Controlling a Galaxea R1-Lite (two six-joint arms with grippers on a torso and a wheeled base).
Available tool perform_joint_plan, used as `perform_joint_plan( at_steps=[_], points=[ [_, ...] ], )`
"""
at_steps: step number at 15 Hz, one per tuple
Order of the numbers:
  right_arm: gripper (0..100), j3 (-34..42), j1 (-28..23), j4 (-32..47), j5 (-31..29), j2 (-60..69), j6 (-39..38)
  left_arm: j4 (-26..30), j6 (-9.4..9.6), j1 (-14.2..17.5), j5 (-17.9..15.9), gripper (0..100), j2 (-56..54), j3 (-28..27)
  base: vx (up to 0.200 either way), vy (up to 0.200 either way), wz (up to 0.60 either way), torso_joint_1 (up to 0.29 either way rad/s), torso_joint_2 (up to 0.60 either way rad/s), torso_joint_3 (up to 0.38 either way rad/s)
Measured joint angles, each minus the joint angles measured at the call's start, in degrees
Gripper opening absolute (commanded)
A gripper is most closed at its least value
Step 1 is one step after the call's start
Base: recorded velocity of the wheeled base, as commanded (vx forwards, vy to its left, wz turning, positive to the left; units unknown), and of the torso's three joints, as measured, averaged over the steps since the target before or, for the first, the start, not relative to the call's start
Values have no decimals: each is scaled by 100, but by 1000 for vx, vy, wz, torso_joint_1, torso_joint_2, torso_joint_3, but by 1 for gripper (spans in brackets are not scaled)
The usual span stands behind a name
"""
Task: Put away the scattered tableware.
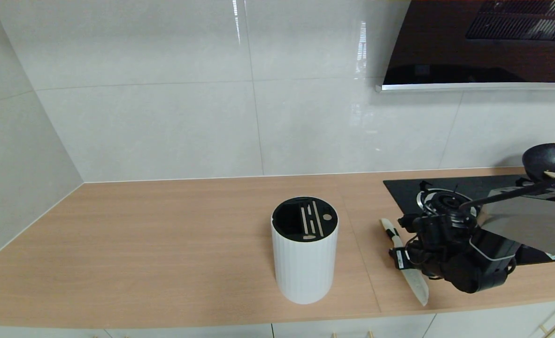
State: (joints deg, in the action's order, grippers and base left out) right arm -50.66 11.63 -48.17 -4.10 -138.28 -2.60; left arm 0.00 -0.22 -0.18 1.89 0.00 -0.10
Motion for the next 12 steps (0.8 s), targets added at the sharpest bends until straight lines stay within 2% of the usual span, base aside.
perform_joint_plan(
  at_steps=[7, 12],
  points=[
    [0, 67, 22, 44, -158, 93, -5, 0, 0, 0, 0, 100, 0, 0, 0, 0, 0, 0, 0, 0],
    [0, 369, 50, 229, -226, 1218, -24, 0, 0, 2, 2, 100, 0, 0, 0, 0, 0, 0, 0, 0]
  ],
)
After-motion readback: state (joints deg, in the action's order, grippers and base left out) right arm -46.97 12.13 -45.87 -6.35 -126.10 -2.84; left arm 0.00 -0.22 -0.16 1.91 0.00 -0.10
